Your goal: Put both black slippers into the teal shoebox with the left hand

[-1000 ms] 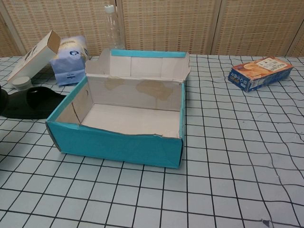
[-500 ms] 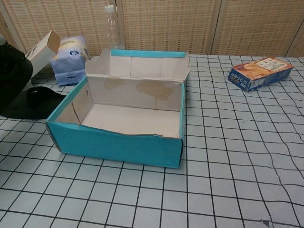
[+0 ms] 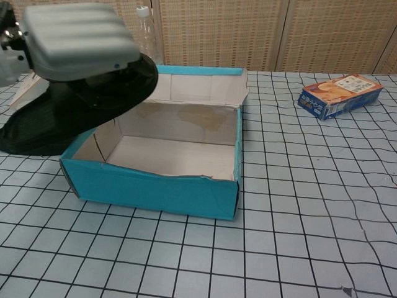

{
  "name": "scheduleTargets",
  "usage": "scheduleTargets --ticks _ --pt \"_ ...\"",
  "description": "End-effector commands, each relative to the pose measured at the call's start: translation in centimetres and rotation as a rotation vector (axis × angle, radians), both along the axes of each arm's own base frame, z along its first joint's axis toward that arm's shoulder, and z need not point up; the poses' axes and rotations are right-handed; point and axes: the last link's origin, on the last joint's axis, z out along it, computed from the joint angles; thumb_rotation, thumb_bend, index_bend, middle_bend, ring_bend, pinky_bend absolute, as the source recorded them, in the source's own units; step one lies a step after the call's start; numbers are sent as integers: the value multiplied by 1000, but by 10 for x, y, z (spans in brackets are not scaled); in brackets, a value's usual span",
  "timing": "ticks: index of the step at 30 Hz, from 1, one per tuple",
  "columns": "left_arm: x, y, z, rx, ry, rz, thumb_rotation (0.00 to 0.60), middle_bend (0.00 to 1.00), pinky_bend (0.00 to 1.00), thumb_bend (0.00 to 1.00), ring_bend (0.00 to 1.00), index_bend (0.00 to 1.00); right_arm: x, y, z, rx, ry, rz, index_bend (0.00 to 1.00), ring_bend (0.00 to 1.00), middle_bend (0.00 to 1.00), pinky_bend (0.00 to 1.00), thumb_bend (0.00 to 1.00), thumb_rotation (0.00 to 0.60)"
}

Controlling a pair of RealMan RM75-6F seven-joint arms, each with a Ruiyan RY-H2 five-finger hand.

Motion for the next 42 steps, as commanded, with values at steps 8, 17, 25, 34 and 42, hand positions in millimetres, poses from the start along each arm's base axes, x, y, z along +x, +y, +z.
scheduleTargets --ticks 8,17,25,34,42 --pt "47 10 -65 -31 142 -355 600 846 660 737 692 650 -4 -5 -3 55 -7 -29 0 0 0 0 154 523" --pt "49 37 -84 -117 95 -383 600 840 649 732 677 648 -7 -10 -3 67 -16 -52 0 0 0 0 154 525" --pt "39 51 -100 -174 78 -382 600 833 626 727 644 645 -7 -11 -1 54 -19 -56 0 0 0 0 154 524" --pt "24 68 -108 -166 94 -337 600 843 625 720 627 653 -8 -12 2 46 -23 -59 0 0 0 0 154 525" --pt "3 68 -113 -176 87 -293 600 700 570 657 544 530 -8 -11 1 52 -23 -56 0 0 0 0 154 524"
